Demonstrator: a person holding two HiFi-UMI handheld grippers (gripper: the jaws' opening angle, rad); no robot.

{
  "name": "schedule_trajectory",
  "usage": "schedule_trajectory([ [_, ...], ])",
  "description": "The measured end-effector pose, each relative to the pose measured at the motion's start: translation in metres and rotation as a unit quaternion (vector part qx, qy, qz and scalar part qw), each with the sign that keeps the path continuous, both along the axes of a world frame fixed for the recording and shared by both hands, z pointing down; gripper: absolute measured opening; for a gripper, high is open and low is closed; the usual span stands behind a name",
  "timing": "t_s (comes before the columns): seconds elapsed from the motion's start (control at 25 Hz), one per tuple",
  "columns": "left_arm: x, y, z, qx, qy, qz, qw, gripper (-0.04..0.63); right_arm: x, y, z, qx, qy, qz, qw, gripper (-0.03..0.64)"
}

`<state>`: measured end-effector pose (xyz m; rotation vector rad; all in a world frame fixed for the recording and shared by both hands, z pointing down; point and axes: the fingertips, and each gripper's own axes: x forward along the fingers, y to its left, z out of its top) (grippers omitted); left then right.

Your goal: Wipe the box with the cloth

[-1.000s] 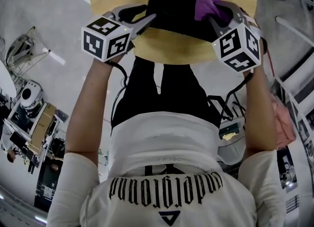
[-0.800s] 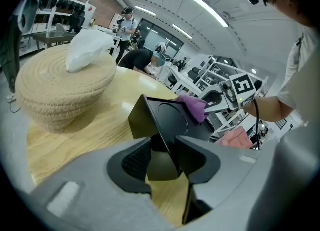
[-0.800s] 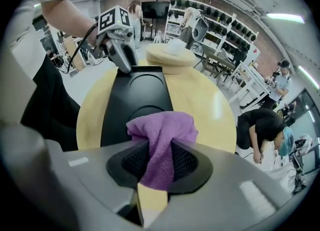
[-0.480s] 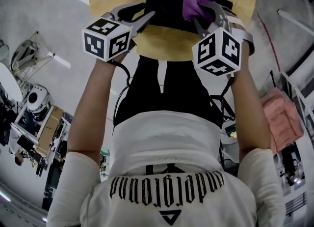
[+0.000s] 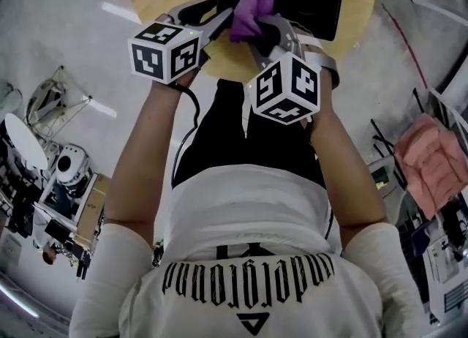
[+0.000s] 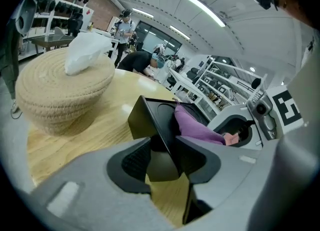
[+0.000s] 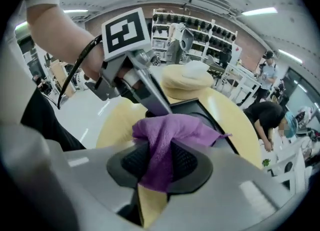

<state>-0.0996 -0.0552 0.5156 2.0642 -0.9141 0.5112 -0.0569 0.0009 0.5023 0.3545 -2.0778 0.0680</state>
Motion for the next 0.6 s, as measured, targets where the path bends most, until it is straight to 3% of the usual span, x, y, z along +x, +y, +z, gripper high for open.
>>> schedule_trajectory([
  [0.24,0.002,-0.001,0.0,0.007,-0.004,0.02,0.9998,0.173,0.076,0.009,0.008,0.006,0.028,0.118,0.993,0.095],
  [0.44,-0.001,-0.003,0.003,0.011,0.004,0.021,0.9997,0.178,0.145,0.002,0.014,0.024,0.053,0.209,0.976,0.095],
  [0.6,0.001,-0.004,0.001,0.016,0.007,0.018,0.9997,0.179,0.177,0.01,0.026,-0.002,0.051,0.273,0.961,0.097],
])
